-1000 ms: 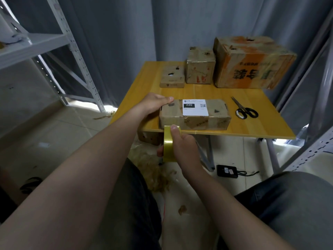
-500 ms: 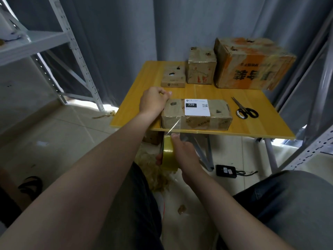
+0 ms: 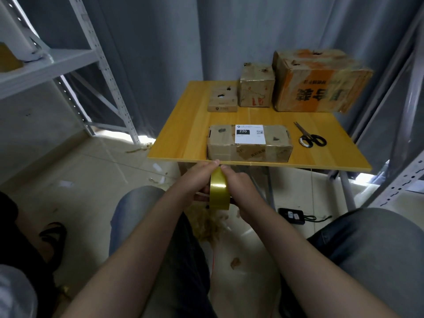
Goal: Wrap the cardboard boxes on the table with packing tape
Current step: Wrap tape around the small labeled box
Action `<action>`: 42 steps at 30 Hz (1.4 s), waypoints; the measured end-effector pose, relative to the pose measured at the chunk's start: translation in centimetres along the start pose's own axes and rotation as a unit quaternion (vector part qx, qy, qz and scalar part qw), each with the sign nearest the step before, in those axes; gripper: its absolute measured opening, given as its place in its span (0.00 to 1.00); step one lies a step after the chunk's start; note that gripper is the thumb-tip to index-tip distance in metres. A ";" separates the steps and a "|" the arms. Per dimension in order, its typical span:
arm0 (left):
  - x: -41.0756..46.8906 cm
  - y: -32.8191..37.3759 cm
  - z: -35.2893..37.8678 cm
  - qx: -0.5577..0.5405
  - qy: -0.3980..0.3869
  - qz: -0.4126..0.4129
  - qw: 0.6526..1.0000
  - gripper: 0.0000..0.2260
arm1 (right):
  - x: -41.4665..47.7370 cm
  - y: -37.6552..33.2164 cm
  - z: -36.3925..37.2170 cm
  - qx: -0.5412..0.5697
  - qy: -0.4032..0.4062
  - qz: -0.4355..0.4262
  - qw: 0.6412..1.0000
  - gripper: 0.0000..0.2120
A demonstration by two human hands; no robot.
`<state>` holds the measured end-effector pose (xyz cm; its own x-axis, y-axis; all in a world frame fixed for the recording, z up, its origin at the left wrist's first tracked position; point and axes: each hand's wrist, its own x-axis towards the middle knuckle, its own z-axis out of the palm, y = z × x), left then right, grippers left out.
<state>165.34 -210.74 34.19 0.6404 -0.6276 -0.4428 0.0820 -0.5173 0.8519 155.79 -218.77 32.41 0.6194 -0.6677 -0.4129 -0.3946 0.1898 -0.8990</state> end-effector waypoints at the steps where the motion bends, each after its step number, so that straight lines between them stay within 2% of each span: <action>1: 0.1 0.0 0.2 -0.042 -0.001 -0.006 0.999 0.12 | -0.1 -0.2 -0.4 -0.024 -0.012 -0.005 1.000 0.29; 3: 0.5 0.0 0.6 -0.099 0.019 0.006 0.995 0.10 | -0.3 -0.6 -1.9 -0.148 -0.034 -0.057 0.987 0.28; 4: 0.6 -0.1 0.7 -0.113 0.028 0.018 0.993 0.08 | -0.3 -1.0 -3.0 -0.228 -0.020 -0.094 0.969 0.28; 6: 0.6 0.0 0.9 -0.119 0.038 0.031 0.992 0.05 | -0.1 -2.4 -5.7 -0.341 0.075 -0.149 0.925 0.28; 9: 0.7 0.2 1.0 -0.097 0.038 0.031 0.994 0.05 | 1.3 -5.1 -10.6 -0.361 0.247 -0.183 0.880 0.25; 12: 0.8 0.5 1.1 -0.107 0.034 0.020 0.994 0.07 | 3.6 -6.8 -15.1 -0.361 0.318 -0.175 0.859 0.20; 16: 0.9 1.0 1.4 -0.108 0.029 0.015 0.994 0.10 | 7.0 -6.8 -18.3 -0.434 0.304 -0.061 0.846 0.15; 19: 1.2 1.3 1.5 -0.111 0.021 0.016 0.993 0.12 | 8.3 -6.5 -19.2 -0.465 0.275 -0.001 0.841 0.17; 24: 2.2 1.9 1.3 -0.113 0.015 0.026 0.993 0.12 | 9.3 -7.1 -20.3 -0.492 0.254 -0.006 0.833 0.13; 27: 2.7 2.0 1.3 -0.113 0.014 0.028 0.993 0.10 | 9.3 -7.0 -20.9 -0.482 0.251 -0.003 0.839 0.17; 30: 3.2 2.0 1.4 -0.116 0.013 0.027 0.993 0.11 | 9.0 -7.2 -21.1 -0.443 0.252 -0.011 0.860 0.19; 32: 3.3 1.9 1.3 -0.115 0.014 0.030 0.993 0.09 | 8.5 -8.2 -20.7 -0.376 0.245 -0.055 0.892 0.19; 35: 3.5 1.6 1.3 -0.112 0.016 0.032 0.993 0.05 | 7.8 -10.9 -19.4 -0.214 0.174 -0.171 0.946 0.12; 37: 3.4 1.4 1.3 -0.106 0.019 0.031 0.994 0.04 | 7.0 -12.8 -18.2 -0.163 0.040 -0.209 0.963 0.08; 38: 3.4 1.4 1.3 -0.100 0.022 0.029 0.994 0.05 | 6.4 -13.6 -17.7 -0.169 -0.035 -0.201 0.964 0.07; 40: 3.3 1.2 1.3 -0.096 0.026 0.028 0.995 0.06 | 5.3 -14.7 -16.7 -0.216 -0.162 -0.129 0.954 0.08; 42: 3.1 1.1 1.3 -0.100 0.026 0.028 0.994 0.06 | 4.5 -15.2 -16.1 -0.279 -0.234 -0.030 0.931 0.20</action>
<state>166.41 -213.98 33.37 0.6858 -0.6189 -0.3829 0.1928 -0.3529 0.9156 153.66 -236.24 46.58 0.8278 -0.2529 -0.5008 -0.5604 -0.3279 -0.7606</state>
